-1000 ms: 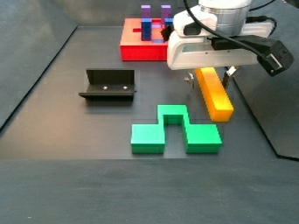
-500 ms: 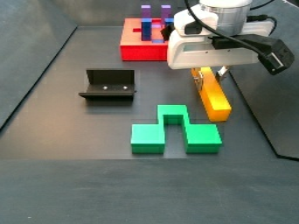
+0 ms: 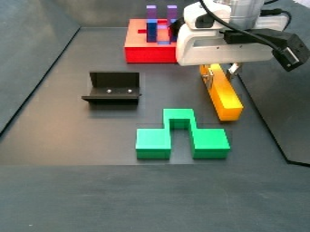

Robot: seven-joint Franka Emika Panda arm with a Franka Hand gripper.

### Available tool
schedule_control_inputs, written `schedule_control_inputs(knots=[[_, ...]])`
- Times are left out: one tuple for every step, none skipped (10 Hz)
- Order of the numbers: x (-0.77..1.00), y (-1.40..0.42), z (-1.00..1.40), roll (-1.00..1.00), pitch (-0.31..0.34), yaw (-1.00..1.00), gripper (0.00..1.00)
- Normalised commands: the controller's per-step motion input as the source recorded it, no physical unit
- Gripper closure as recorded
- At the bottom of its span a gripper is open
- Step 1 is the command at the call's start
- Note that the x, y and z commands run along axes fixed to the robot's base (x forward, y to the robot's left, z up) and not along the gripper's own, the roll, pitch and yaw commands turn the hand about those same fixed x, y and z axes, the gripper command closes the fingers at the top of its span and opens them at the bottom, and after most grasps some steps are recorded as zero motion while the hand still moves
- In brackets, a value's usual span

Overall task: Pick up the yellow object. Move up. Move to above the board. Insert the yellow object.
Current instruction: Pick up the yellow object, then move up, then move to above the board.

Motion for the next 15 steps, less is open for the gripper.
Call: schedule_control_inputs(knots=[[0.0,0.0,0.0,0.0,0.0,0.0,1.0],[0.0,0.0,0.0,0.0,0.0,0.0,1.0],[0.0,0.0,0.0,0.0,0.0,0.0,1.0],[0.0,0.0,0.0,0.0,0.0,0.0,1.0],[0.0,0.0,0.0,0.0,0.0,0.0,1.0],[0.0,0.0,0.0,0.0,0.0,0.0,1.0],[0.0,0.0,0.83,0.0,0.0,0.0,1.0],[-0.08,0.04,0.8,0.0,0.034,-0.06,1.0],[-0.12,0.04,0.71,0.0,0.068,-0.06,1.0],[-0.04,0.03,0.27,0.0,0.034,-0.03,1.0],[0.0,0.0,1.4,0.0,0.0,0.0,1.0],[-0.01,0.0,1.4,-0.01,0.007,0.01,1.0],[-0.05,-0.01,1.4,-0.01,0.029,0.01,1.0],[-0.02,0.0,1.4,0.0,0.005,0.01,1.0],[0.02,0.0,1.4,0.01,0.033,0.0,1.0]])
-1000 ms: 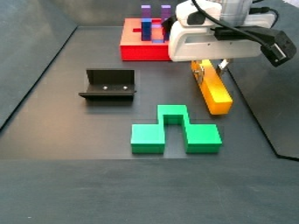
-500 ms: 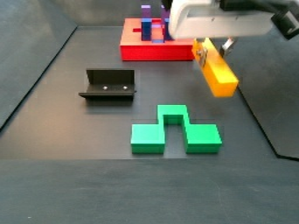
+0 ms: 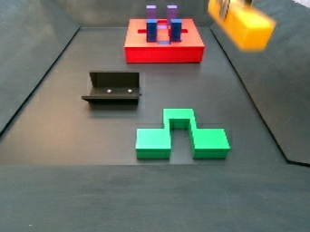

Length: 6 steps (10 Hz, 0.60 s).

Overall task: Pick up the yellow object. Move up. Move to above the board. Insert the yellow object.
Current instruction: Move to above the board.

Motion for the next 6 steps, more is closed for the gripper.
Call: schedule_control_inputs(knots=[[0.02,0.0,1.4,0.0,0.083,0.0,1.0],[0.0,0.0,0.83,0.01,0.066,0.0,1.0],[0.01,0.0,0.55,0.01,0.052,0.0,1.0],[0.05,0.0,0.21,0.01,0.063,0.0,1.0],[0.66,-1.4,0.24,0.08,0.147,-0.34,1.0],[0.66,-1.4,0.21,0.09,0.146,-0.29,1.0]])
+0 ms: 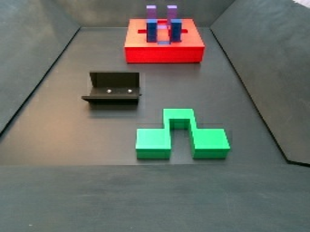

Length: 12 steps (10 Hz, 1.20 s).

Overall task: Pick up the yellow object. Move up. Move to above the board. Insert the yellow object.
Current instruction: Move to above the board, then insert the yellow object.

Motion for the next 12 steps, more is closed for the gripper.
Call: schedule_control_inputs(knots=[[0.7,-1.4,0.2,0.04,0.201,-0.12,1.0],[0.72,-1.4,0.21,-0.02,0.206,-0.09,1.0],[0.72,-1.4,0.23,0.02,0.18,-0.03,1.0],[0.73,-1.4,0.23,0.01,0.16,-0.02,1.0],[0.79,-1.4,0.24,0.0,0.147,0.0,1.0],[0.54,-0.94,0.17,0.01,0.142,0.0,1.0],[0.29,-0.42,0.08,0.05,0.151,0.01,1.0],[0.17,-0.22,0.06,0.03,0.098,0.0,1.0],[0.0,-0.18,-0.09,0.04,0.024,0.0,1.0],[0.07,-0.21,-0.11,0.05,0.05,0.0,1.0],[0.11,-0.25,-0.15,0.0,0.039,0.0,1.0],[0.21,0.0,-0.13,-0.09,-0.019,-0.01,1.0]])
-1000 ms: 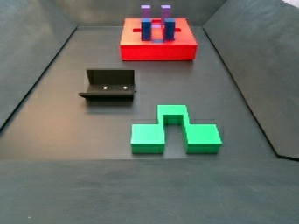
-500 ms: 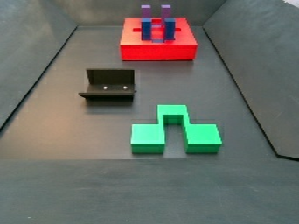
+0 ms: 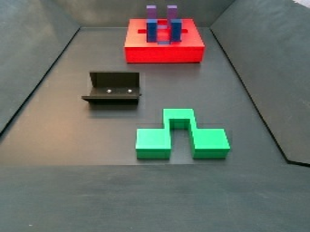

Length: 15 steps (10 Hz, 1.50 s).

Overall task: Pick up the yellow object. Move up. Move to above the board. Insert the yellow object.
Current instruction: Insert the yellow object.

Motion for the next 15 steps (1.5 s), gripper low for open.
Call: schedule_control_inputs(knots=[[0.53,-0.09,-0.35,-0.07,-0.033,-0.04,1.0],[0.7,-0.13,-0.55,-0.08,-0.061,-0.09,1.0],[0.59,0.0,-0.65,-0.07,-0.116,-0.03,1.0],[0.74,0.0,-0.65,-0.08,-0.099,0.0,1.0],[0.63,0.0,-0.65,-0.05,-0.113,0.0,1.0],[0.14,0.0,-0.51,0.06,-0.05,0.22,1.0],[0.01,-0.04,-0.63,0.16,-0.034,0.43,1.0],[0.0,-0.15,-0.71,0.23,-0.033,0.49,1.0],[-0.04,-0.24,-0.69,0.3,-0.027,0.52,1.0],[-0.11,-0.38,-0.61,0.36,0.0,0.39,1.0],[-0.08,-0.37,-0.57,0.38,0.0,0.27,1.0],[-0.17,-0.27,-0.43,0.44,0.0,0.08,1.0],[-0.42,-0.01,-0.13,0.19,0.0,-0.23,1.0],[-0.36,0.0,0.0,0.03,0.006,-0.47,1.0],[-0.14,0.01,0.05,0.0,0.0,-0.44,1.0]])
